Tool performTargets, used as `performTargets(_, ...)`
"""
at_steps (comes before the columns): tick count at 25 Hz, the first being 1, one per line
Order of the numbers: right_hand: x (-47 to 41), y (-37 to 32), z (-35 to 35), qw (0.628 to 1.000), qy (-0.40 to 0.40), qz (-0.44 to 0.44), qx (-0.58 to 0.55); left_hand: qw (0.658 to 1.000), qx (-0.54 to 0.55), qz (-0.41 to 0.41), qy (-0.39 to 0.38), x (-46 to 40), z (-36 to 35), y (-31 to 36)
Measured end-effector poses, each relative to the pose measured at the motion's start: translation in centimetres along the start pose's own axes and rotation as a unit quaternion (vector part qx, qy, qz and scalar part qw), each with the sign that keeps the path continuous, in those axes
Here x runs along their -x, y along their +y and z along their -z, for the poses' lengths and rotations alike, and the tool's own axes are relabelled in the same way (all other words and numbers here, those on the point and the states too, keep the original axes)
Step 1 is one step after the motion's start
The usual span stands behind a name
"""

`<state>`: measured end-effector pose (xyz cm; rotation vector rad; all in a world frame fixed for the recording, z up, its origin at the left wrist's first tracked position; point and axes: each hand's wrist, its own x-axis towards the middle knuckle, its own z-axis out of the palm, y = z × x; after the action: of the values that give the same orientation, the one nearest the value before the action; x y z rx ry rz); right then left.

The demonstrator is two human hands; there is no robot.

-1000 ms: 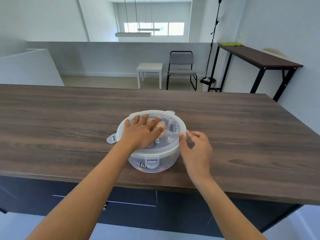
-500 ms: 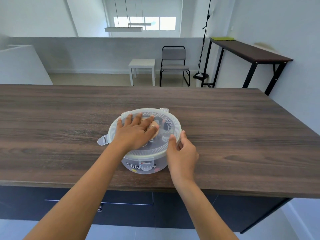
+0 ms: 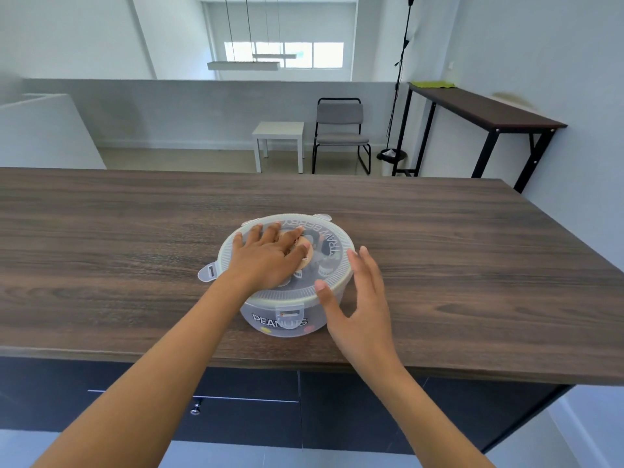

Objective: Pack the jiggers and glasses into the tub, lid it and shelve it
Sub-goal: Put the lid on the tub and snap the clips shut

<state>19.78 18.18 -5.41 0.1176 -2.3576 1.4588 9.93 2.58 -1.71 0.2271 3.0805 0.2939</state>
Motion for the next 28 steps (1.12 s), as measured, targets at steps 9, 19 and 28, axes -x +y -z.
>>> performTargets(9, -2.2, -0.8, 0.6, 0.915, -0.191, 0.285, 0.213, 0.999, -0.034, -0.015, -0.002, 0.1, 1.2, -2.3)
performTargets(19, -2.4, 0.2, -0.3, 0.887, -0.084, 0.384, 0.241, 0.999, -0.030, -0.023, -0.012, -0.4, 0.6, -2.7)
performTargets(28, -2.6, 0.8, -0.3, 0.850, -0.070, 0.443, 0.278, 0.999, -0.030, -0.024, -0.016, -0.8, 0.4, -2.9)
